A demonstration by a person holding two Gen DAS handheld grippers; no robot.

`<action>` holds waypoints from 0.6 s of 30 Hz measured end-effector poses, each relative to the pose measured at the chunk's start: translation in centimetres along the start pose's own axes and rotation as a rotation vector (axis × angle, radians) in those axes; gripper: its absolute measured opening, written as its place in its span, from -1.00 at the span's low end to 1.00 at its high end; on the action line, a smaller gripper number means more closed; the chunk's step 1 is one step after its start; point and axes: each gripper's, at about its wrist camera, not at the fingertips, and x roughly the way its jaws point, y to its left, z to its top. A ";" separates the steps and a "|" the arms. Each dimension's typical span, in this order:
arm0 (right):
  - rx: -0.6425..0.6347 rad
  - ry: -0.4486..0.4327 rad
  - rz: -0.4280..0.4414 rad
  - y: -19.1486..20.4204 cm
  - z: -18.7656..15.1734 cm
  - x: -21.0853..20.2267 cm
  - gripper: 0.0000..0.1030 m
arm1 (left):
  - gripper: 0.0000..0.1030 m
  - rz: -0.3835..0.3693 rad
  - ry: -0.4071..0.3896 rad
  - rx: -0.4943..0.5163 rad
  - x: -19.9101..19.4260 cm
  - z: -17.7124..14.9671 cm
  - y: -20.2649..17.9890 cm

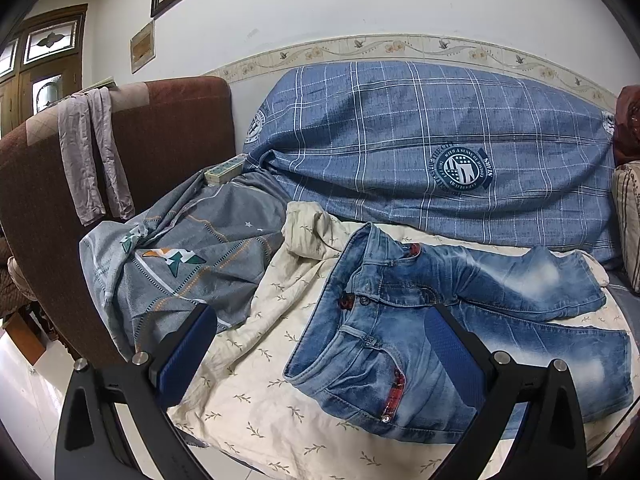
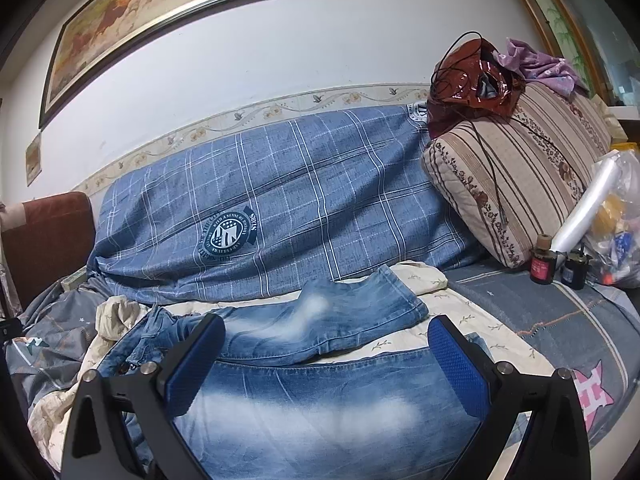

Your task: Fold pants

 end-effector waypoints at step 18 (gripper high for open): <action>-0.017 -0.001 -0.010 0.1 -0.3 0.3 0.99 | 1.00 -0.001 -0.008 0.008 0.0 0.2 0.0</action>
